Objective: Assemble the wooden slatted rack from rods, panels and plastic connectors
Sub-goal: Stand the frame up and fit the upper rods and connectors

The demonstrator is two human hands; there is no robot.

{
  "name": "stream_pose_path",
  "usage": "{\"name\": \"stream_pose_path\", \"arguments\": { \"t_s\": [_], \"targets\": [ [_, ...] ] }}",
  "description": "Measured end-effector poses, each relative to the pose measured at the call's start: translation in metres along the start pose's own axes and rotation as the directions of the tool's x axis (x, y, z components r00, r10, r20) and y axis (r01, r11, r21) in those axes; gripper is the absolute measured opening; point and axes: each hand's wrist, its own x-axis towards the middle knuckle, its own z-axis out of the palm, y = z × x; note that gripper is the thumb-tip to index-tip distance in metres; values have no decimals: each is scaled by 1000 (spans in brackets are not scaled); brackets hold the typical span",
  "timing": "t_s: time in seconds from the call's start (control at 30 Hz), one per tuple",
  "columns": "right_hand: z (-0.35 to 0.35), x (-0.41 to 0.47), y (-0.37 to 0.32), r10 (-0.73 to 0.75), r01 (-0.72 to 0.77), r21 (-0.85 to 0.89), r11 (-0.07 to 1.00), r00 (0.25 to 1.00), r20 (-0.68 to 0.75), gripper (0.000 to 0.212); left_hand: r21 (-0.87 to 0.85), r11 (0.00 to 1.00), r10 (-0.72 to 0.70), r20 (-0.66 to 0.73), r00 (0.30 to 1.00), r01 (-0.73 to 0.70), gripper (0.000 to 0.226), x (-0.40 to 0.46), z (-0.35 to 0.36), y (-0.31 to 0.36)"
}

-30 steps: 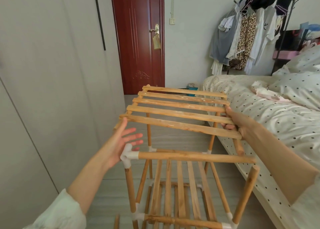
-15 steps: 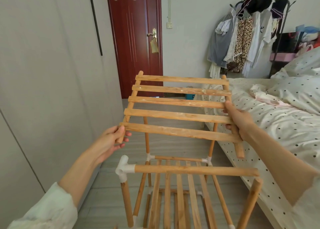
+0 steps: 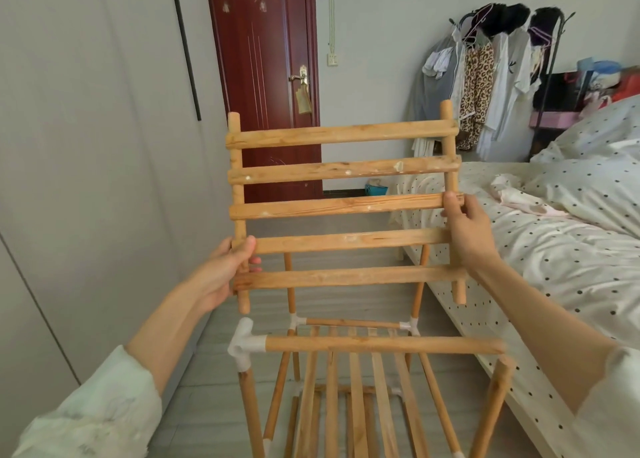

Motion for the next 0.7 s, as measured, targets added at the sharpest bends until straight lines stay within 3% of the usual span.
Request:
{"name": "stream_pose_path", "arguments": {
  "t_s": [0.1,0.2,0.3,0.4,0.43,0.5,0.53,0.6,0.63,0.7],
  "targets": [
    [-7,4,5,136,-128,-83,988,986,99,35,16,997,79,27,997,-79,6,-4,4,0],
    [-11,-3,4,263,-193,-357,914,952,156,33,134,946,299,-11,954,-295,18,-6,12,1],
    [-7,-18,-10,-19,33,-472,881,999,35,44,386,799,450,123,884,-461,24,-6,20,-1],
    [-5,-35,-41,-363,307,-376,874,928,-87,45,565,658,484,189,855,-498,20,-5,22,-8],
    [-6,-38,-51,-433,390,-369,843,900,-38,39,567,652,484,199,852,-503,20,-6,21,-10],
    [-6,-42,-65,-437,505,-332,797,861,259,28,532,678,475,211,855,-508,24,-11,19,-14],
    [-7,-44,-70,-332,491,-294,820,827,454,32,509,695,473,209,856,-508,27,-15,18,-16],
    [-7,-48,-76,-48,283,-214,935,699,714,47,454,727,480,201,854,-515,30,-18,15,-18],
    [-7,-49,-77,18,200,-189,961,642,767,52,430,740,481,201,854,-518,30,-18,14,-18],
    [-6,-49,-81,-13,227,-141,963,566,824,53,394,753,489,202,849,-527,31,-18,11,-17]
  ]
}}
